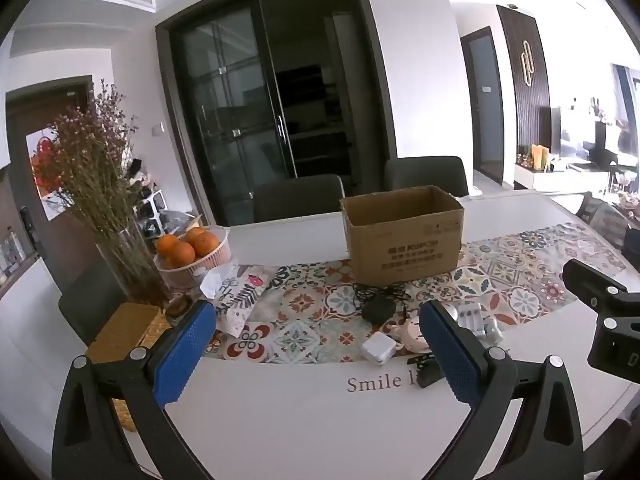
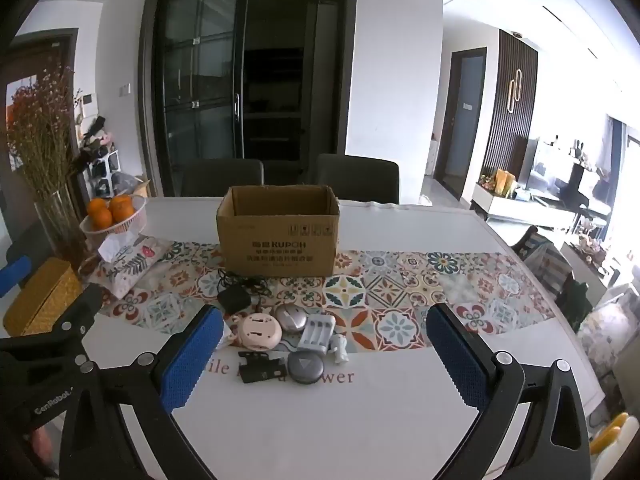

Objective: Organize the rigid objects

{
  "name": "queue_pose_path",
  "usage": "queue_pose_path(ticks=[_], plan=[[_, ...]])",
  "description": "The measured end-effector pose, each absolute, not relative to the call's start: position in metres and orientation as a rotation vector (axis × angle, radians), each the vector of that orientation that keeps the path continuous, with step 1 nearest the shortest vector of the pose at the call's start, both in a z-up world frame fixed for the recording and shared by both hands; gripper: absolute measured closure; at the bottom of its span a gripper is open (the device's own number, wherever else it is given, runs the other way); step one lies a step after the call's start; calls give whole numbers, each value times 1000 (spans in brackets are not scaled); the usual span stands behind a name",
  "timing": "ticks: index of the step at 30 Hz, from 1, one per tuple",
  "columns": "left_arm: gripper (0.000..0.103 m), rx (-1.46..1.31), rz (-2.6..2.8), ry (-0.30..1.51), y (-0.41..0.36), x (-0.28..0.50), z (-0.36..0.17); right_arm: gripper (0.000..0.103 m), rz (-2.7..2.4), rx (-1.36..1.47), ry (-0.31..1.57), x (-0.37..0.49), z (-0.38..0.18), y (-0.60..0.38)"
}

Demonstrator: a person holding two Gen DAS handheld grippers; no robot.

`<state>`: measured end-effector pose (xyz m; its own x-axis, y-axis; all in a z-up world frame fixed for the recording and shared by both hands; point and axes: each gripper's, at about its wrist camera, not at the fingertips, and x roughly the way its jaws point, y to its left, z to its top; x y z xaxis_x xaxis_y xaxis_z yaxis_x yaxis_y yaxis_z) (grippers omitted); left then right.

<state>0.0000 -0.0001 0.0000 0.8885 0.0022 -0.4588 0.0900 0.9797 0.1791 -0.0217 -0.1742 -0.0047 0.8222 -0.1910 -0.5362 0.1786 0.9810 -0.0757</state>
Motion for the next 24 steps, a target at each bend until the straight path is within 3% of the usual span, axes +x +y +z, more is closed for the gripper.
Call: queue_pose_path(ticks=[24], plan=[[0,195,-40,489,1,6,-4,0,-195,-14,584,-14,-15,-173]])
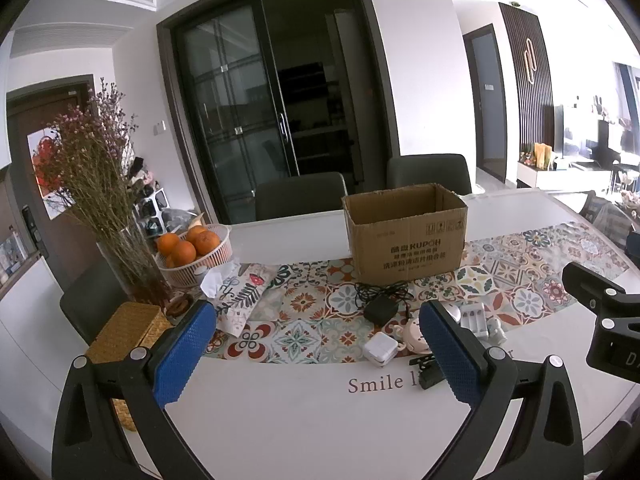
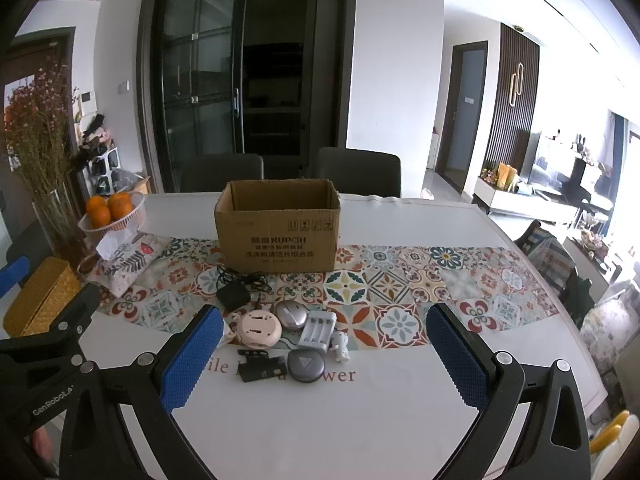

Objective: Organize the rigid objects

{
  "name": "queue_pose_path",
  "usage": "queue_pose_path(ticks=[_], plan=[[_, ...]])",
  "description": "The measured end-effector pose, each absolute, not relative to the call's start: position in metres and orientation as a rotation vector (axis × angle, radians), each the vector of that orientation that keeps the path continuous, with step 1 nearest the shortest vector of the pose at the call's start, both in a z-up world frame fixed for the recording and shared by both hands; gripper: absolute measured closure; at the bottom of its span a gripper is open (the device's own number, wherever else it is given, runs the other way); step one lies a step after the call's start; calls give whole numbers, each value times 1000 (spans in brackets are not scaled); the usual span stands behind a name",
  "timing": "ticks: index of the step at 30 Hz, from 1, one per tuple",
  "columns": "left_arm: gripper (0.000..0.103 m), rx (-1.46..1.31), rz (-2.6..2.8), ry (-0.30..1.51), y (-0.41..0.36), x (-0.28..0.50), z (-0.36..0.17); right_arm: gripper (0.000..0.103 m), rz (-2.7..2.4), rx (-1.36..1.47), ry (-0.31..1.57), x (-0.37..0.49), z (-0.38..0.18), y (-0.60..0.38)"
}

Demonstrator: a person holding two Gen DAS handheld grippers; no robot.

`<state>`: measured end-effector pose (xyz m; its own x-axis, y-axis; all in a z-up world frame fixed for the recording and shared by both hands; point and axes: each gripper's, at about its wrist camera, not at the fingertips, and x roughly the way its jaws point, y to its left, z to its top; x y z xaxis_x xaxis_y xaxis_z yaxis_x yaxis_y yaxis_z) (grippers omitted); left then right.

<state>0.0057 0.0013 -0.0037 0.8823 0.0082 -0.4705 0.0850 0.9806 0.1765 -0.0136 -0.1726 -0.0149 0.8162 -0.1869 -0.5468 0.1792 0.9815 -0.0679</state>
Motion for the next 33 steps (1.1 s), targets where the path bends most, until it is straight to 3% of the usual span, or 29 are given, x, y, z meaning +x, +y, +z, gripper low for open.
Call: queue_pose_path(ticks=[33], plan=[[0,198,-38,494,6,10,-7,0,-191,-9,595,-9,-20,-172]])
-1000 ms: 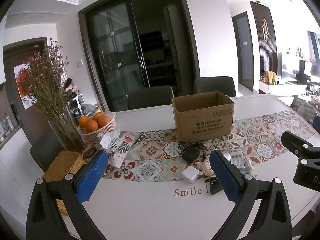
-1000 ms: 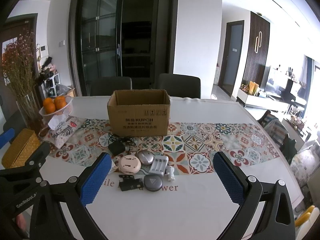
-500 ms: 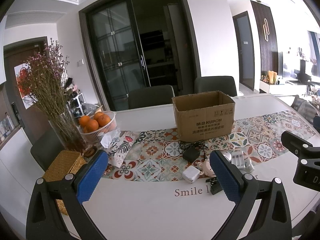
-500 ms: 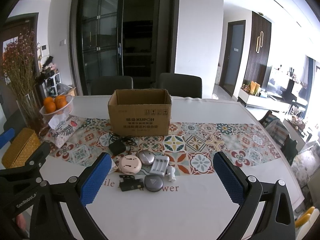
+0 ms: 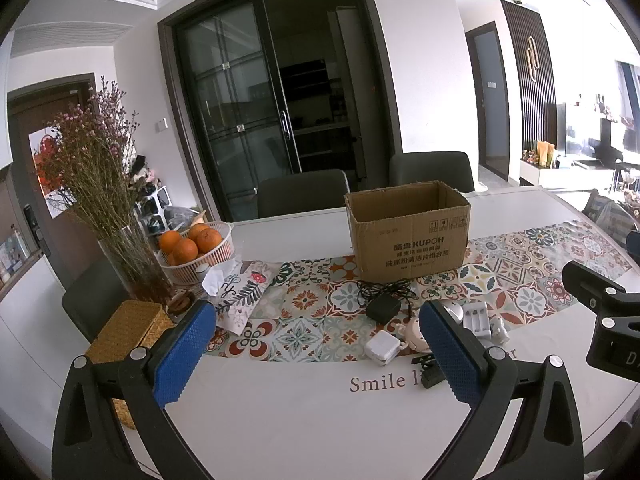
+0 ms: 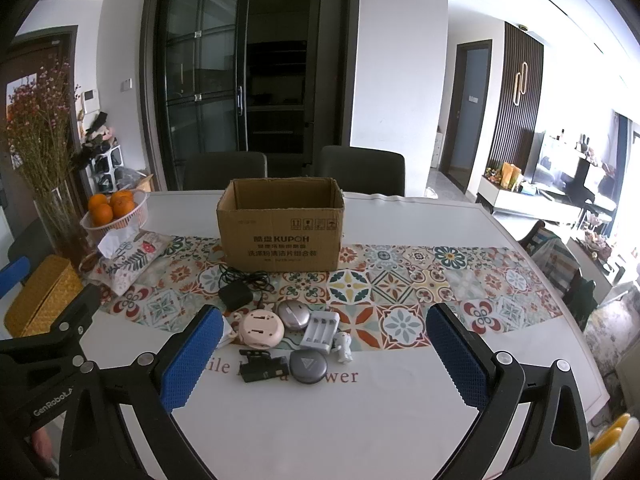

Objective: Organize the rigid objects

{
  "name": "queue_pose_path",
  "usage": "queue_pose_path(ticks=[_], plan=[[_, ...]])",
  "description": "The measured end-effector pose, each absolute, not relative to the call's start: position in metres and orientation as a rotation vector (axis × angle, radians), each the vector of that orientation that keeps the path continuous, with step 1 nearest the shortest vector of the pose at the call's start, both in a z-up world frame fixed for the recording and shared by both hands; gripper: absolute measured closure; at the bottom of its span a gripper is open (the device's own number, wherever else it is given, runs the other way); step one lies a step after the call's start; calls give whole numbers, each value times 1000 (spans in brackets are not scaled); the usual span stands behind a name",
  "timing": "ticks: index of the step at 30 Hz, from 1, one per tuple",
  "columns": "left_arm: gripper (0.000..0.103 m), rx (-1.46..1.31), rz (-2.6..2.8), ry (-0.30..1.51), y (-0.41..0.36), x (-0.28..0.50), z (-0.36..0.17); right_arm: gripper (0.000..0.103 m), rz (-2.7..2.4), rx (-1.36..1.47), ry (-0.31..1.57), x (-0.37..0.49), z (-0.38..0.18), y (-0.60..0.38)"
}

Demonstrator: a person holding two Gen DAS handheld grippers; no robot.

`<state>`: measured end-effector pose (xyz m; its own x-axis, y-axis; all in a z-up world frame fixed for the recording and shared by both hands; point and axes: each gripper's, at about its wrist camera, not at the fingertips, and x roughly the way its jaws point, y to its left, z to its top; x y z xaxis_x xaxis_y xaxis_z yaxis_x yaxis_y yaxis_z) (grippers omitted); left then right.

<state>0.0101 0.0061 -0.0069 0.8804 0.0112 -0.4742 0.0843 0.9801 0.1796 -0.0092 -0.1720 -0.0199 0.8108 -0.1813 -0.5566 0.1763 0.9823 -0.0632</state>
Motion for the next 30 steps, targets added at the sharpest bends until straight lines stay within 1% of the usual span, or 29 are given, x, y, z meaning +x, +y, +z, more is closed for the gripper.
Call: queue_pose_path(ticks=[30], plan=[[0,203,-44,499,1,9,-10,0,-189,-7,600,-5,-25,-172]])
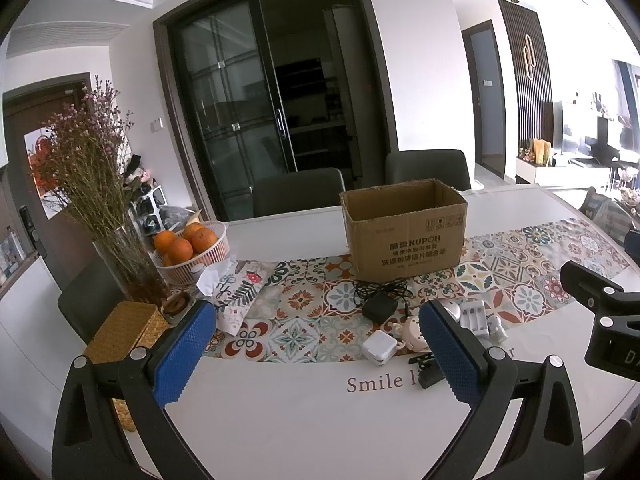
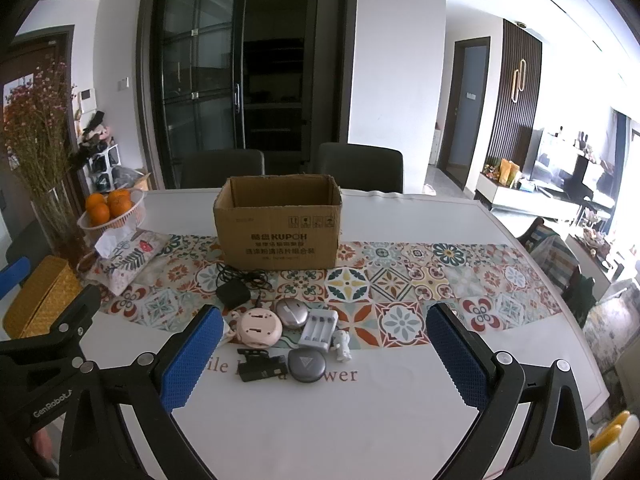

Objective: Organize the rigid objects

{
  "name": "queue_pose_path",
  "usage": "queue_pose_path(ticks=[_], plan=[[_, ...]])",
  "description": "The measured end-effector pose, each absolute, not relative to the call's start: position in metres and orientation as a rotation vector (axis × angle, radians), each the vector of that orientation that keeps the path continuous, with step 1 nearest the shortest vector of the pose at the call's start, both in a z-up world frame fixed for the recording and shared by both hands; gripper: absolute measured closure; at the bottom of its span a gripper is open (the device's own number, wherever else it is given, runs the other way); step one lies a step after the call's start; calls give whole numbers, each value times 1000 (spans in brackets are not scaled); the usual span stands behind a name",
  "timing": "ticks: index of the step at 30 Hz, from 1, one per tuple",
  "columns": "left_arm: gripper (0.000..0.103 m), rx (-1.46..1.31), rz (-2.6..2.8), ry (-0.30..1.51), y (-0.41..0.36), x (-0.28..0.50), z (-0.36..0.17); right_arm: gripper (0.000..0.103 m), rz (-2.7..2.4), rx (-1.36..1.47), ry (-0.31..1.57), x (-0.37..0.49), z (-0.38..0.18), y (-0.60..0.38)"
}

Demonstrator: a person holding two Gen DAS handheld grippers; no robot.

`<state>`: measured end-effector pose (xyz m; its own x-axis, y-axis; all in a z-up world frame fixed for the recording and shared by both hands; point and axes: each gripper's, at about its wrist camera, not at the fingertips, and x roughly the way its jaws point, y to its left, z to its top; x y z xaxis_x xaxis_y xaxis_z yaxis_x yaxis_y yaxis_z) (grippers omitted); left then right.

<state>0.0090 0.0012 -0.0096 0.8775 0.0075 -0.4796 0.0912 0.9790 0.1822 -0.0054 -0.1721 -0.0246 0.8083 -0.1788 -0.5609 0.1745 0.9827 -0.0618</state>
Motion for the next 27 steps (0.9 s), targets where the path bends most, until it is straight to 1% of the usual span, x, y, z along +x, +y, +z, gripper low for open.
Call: queue_pose_path(ticks=[8,17,27], plan=[[0,211,-59,528,-4,14,-16,0,-174,-2,616,-3,-31,-173],[0,233,-102,612,-20,32,-33,0,-148,19,704,13,-46,-186],[0,246,-144,708,-42,55,-68,1,-71,50,824,47,-93,-205]])
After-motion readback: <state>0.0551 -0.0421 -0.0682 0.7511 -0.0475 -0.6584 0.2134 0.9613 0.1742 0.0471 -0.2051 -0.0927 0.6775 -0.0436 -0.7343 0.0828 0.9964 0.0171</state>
